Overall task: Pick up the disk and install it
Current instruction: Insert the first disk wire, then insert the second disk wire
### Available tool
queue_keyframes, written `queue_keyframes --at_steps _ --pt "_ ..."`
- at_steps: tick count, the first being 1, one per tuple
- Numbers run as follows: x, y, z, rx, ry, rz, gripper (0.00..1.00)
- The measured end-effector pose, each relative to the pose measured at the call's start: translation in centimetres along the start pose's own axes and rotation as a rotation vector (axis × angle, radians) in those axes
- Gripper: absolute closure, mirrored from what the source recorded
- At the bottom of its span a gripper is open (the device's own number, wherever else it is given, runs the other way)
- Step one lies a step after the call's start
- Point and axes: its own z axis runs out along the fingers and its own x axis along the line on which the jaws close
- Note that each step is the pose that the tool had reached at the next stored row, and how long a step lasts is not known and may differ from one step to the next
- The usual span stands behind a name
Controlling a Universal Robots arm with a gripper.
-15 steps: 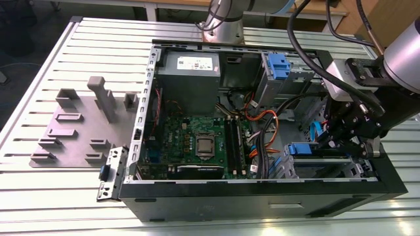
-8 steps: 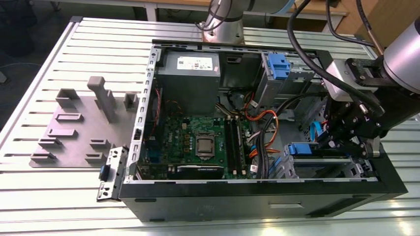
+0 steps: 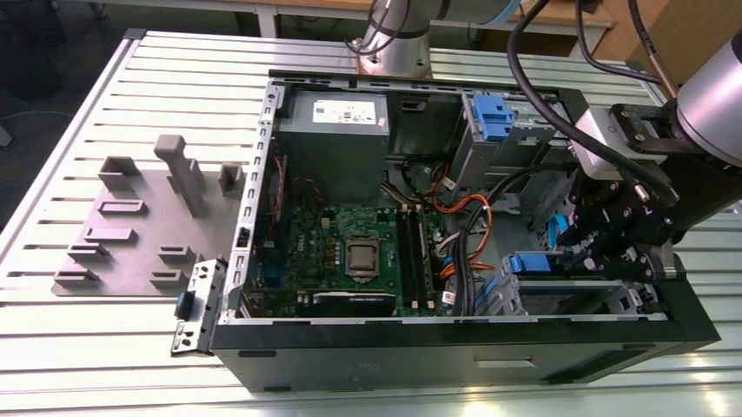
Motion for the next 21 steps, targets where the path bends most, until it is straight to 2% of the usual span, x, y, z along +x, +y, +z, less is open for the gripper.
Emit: queue_keyframes --at_steps 3,9,12,14,21 --pt "-0.01 0.0 -0.15 0.0 0.0001 0.0 0.65" --pt "-0.09 0.06 -1.52 0.0 -0.0001 0.0 0.65" --pt "-0.09 0.07 -1.68 0.0 -0.0003 0.0 0.65" --pt "-0.13 0.08 -2.22 0.0 -0.0002 0.0 0.65" --pt "-0.14 0.1 -2.52 0.0 -0.0001 0.0 0.65"
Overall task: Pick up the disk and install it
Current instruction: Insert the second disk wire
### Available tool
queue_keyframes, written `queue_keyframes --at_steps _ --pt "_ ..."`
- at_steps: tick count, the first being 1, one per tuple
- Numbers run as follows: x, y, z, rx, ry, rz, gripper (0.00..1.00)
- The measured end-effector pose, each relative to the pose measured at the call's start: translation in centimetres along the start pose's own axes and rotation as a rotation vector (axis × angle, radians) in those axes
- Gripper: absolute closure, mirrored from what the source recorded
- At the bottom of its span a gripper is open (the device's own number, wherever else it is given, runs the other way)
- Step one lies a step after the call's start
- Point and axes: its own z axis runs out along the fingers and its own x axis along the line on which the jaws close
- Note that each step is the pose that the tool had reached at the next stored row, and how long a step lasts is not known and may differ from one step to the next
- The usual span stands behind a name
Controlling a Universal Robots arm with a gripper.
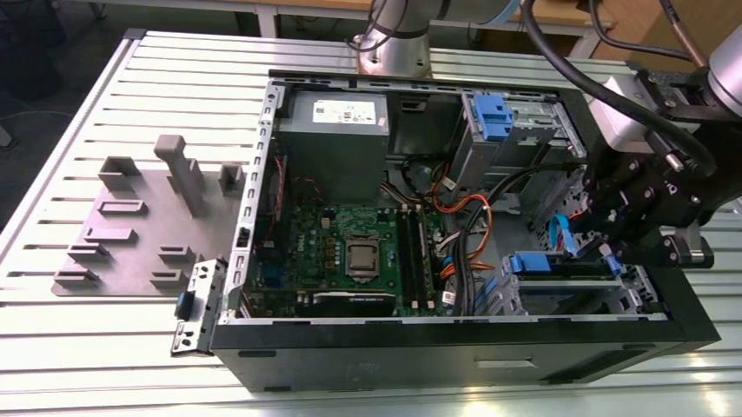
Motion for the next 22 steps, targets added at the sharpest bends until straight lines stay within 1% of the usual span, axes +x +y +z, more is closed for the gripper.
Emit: queue_keyframes --at_steps 2,4,10,13,16,22 --pt "0.0 0.0 -0.05 0.0 -0.0002 0.0 0.65" --pt "-0.05 0.03 -0.82 0.0 -0.0001 0.0 0.65" --pt "-0.05 0.04 -0.91 0.0 -0.0001 0.0 0.65" --pt "-0.05 0.03 -0.9 0.0 0.0001 0.0 0.65" --pt "-0.04 -0.03 -0.7 -0.0001 0.0007 0.0 0.65" --pt "-0.21 -0.21 -0.29 0.0 0.0053 0.0 0.65"
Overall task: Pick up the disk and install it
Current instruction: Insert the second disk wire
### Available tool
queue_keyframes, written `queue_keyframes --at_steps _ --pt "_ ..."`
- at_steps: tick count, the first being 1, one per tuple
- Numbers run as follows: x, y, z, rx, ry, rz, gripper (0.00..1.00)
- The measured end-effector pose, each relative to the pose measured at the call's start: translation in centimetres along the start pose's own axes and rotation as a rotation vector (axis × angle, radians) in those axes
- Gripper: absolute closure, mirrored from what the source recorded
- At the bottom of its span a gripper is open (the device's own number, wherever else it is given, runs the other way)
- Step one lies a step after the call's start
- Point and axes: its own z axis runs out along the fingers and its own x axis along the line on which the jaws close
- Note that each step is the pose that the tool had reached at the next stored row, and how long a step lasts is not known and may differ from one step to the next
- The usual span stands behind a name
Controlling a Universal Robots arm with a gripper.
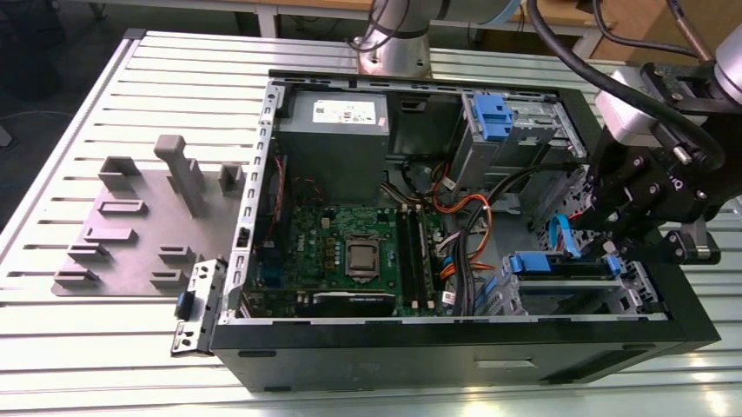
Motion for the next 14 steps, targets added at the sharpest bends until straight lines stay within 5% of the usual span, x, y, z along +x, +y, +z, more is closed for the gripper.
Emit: queue_keyframes --at_steps 14 --pt "-1.36 -0.69 0.24 0.0 0.0042 0.0 0.65"
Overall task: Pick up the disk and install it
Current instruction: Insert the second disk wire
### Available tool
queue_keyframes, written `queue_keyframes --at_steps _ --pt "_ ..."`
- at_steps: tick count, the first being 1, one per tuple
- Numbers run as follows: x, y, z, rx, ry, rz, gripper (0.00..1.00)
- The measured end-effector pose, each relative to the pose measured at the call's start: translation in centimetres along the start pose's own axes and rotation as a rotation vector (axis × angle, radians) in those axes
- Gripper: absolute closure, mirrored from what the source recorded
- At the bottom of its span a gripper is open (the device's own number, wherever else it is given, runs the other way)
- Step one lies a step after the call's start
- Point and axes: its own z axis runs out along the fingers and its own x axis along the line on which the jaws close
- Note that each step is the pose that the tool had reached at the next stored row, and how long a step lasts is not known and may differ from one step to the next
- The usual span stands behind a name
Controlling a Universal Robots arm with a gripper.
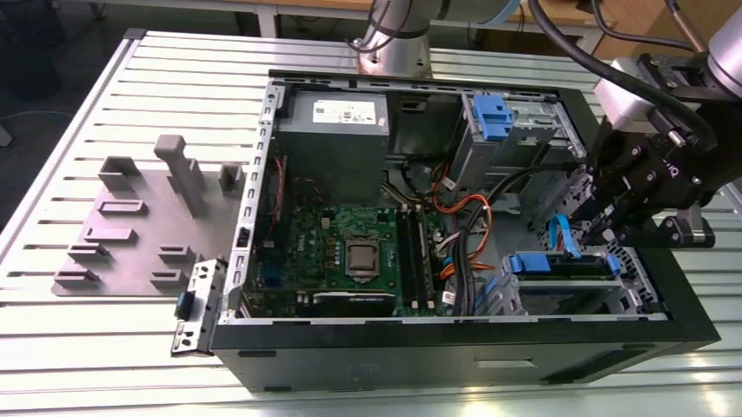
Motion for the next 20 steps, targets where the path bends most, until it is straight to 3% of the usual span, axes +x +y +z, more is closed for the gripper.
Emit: queue_keyframes --at_steps 3,15,20 --pt "-0.01 -0.43 -0.03 0.0 0.0002 0.0 0.65" --pt "-0.24 -0.56 0.07 0.0 0.0001 0.0 0.65" --pt "-0.57 -1.07 0.43 -0.0046 -0.0002 0.0 0.65"
